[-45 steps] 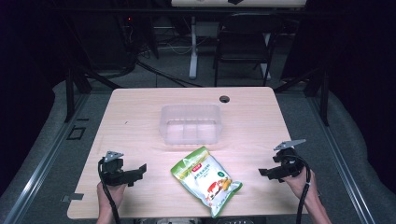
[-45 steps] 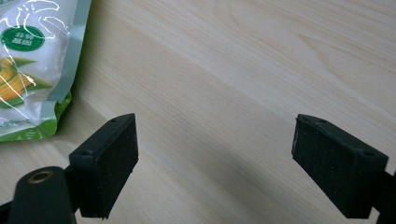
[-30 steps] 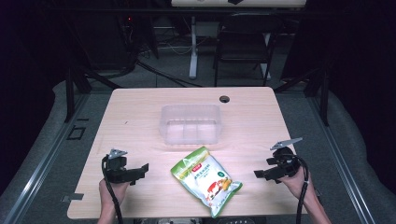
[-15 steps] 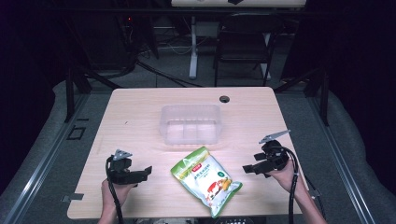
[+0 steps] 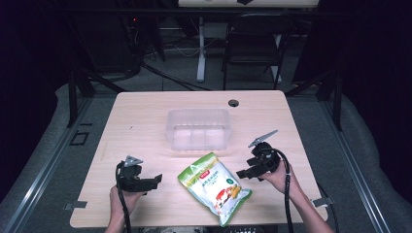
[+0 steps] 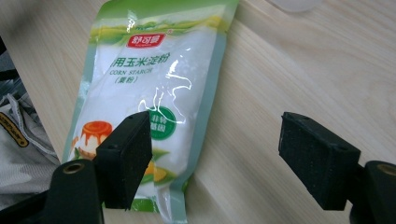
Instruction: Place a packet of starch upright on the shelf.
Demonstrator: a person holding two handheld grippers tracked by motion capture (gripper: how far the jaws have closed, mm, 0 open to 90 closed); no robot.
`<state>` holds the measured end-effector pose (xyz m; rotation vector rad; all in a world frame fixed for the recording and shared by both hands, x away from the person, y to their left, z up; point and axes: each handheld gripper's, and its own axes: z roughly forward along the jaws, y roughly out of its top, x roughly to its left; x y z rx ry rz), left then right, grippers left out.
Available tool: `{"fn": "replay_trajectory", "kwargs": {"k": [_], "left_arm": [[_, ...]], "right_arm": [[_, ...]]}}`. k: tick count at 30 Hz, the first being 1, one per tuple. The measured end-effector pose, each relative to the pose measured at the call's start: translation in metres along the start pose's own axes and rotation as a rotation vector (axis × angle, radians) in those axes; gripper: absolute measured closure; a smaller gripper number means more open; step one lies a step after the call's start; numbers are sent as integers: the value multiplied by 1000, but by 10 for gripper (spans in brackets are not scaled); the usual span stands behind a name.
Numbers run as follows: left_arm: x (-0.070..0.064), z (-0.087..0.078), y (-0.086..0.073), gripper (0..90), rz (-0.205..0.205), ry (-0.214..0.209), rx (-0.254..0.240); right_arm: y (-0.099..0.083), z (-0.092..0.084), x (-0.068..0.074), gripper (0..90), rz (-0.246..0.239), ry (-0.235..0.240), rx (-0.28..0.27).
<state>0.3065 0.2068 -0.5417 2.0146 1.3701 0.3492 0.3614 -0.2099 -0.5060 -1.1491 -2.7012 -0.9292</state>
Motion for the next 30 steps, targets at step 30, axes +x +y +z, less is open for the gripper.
{"fn": "replay_trajectory", "kwargs": {"k": [30], "left_arm": [[-36,34,15,125,79,-77,62]], "right_arm": [[44,60,3,274,-20,97,117]]}}
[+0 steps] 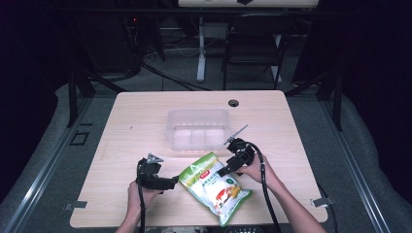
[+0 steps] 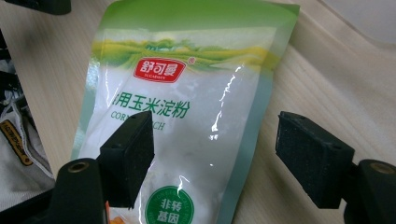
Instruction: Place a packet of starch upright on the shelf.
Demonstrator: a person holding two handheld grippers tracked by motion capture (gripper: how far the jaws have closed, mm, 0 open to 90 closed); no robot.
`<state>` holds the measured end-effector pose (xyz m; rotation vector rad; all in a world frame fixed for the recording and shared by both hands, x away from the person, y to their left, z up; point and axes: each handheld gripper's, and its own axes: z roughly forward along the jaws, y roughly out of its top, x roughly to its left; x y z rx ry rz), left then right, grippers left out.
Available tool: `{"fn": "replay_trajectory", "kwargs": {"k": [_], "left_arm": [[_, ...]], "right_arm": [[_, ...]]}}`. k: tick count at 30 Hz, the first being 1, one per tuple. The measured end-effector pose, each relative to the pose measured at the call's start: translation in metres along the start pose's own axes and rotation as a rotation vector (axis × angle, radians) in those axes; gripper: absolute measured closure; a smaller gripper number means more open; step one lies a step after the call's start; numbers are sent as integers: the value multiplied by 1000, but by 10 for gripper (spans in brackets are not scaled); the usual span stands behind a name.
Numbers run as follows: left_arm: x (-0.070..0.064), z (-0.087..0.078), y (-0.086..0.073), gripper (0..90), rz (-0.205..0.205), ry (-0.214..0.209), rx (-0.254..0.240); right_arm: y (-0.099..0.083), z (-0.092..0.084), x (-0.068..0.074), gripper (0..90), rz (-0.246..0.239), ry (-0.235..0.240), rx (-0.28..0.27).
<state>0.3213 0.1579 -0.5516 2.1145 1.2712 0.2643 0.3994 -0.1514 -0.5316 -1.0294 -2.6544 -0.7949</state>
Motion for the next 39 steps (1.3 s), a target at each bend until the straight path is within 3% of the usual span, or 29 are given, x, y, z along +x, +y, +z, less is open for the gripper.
{"fn": "replay_trajectory", "kwargs": {"k": [8,19,20,34,39], "left_arm": [[-5,9,2,131,15,-16,20],[-7,15,2,128,34,-2,42],[-7,15,2,129,34,-1,46],[-9,19,1,146,47,19,74],[-9,20,1,149,46,20,76]], "right_arm": [[1,4,-3,287,10,-9,14],[8,11,-5,302,6,-18,40],[7,13,-4,301,26,-23,20],[7,21,-8,263,68,29,30],[10,25,-9,292,79,42,27]]}}
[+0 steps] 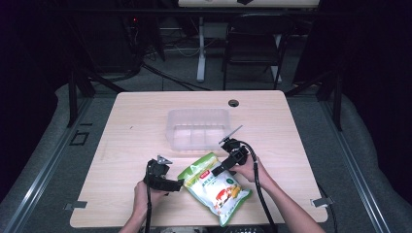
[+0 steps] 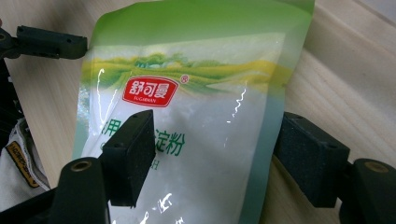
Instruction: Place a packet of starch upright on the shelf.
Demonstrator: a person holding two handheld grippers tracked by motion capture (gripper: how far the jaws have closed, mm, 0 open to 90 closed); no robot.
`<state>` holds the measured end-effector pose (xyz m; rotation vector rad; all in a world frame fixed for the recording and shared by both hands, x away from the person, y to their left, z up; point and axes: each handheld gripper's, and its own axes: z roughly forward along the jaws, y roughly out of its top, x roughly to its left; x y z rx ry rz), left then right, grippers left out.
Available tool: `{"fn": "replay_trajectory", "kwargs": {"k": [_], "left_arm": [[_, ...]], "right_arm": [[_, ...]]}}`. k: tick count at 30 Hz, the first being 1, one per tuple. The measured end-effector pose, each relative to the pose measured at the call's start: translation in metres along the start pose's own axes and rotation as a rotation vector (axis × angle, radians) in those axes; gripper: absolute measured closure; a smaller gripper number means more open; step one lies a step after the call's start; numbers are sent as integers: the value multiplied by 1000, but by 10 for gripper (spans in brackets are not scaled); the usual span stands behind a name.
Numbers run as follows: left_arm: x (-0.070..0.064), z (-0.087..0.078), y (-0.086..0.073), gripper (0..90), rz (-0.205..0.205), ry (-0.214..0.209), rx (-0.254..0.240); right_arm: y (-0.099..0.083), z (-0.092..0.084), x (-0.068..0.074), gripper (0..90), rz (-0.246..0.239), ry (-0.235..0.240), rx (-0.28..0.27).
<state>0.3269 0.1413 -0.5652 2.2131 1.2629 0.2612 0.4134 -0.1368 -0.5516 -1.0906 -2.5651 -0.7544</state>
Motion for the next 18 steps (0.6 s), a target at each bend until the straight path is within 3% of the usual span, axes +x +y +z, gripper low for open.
{"fn": "replay_trajectory", "kwargs": {"k": [2,4,7,8,9,12,14,18], "left_arm": [[0,0,0,149,3,-3,-1],[0,0,0,150,6,-3,3],[0,-1,0,150,-3,-1,-7],[1,-3,0,150,-3,2,-11],[1,-3,0,150,-3,2,-11],[4,-7,1,150,-6,0,-22],[7,-9,0,150,-19,0,-32],[13,-11,-2,149,-34,-9,-34]], "right_arm": [[0,2,1,299,14,1,-14],[2,2,-1,341,9,-3,12],[1,6,-1,457,38,2,21],[1,7,-1,534,50,19,21],[1,7,-1,534,50,19,21],[0,8,1,652,65,28,2],[0,7,3,746,63,24,0],[-1,3,2,822,49,39,-4]]}}
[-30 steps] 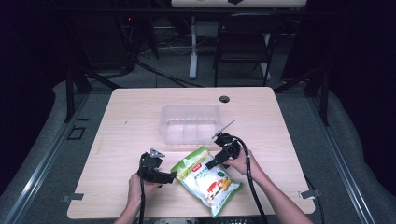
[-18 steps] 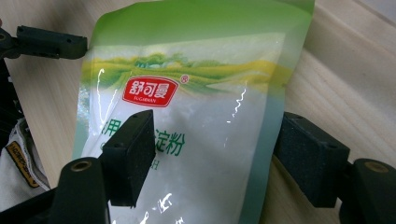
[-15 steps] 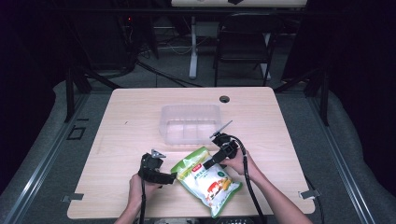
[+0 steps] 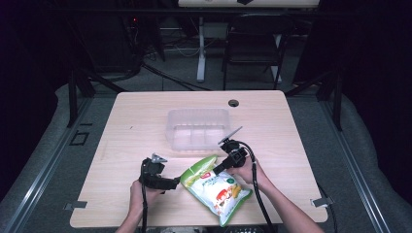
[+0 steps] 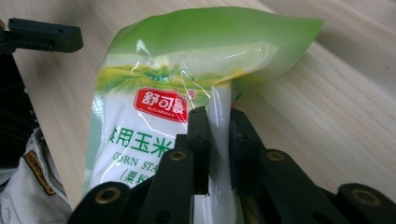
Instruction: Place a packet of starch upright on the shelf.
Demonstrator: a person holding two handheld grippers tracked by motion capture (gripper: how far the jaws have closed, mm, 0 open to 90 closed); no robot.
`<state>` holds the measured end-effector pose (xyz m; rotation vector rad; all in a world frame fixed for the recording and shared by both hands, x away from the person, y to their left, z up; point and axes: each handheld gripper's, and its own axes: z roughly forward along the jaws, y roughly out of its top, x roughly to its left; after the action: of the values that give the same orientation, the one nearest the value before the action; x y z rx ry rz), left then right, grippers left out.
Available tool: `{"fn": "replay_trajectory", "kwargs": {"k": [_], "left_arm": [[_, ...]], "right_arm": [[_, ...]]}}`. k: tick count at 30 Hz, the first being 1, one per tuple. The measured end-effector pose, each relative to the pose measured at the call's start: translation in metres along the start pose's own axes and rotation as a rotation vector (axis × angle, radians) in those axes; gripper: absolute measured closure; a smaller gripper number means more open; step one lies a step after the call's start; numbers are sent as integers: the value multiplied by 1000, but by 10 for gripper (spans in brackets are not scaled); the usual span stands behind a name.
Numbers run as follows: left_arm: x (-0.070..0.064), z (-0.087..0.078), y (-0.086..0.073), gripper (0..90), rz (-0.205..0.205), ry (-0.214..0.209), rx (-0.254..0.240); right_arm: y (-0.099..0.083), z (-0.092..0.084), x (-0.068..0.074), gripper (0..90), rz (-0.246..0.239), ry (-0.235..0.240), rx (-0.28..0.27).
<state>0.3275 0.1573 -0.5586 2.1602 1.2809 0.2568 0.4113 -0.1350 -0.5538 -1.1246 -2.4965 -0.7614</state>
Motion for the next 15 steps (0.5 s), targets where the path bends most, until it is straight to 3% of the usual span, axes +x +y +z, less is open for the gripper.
{"fn": "replay_trajectory", "kwargs": {"k": [3,6,9,15], "left_arm": [[7,-3,-2,146,-23,8,-13],[15,-8,-4,138,-41,13,-22],[22,-13,-6,131,-55,25,-30],[33,-17,-11,119,-74,37,-17]], "right_arm": [[-2,-1,1,862,28,17,-34],[-3,-6,1,877,-2,13,-18],[-6,-11,4,880,15,10,-53],[-11,-28,10,882,-17,17,-77]]}}
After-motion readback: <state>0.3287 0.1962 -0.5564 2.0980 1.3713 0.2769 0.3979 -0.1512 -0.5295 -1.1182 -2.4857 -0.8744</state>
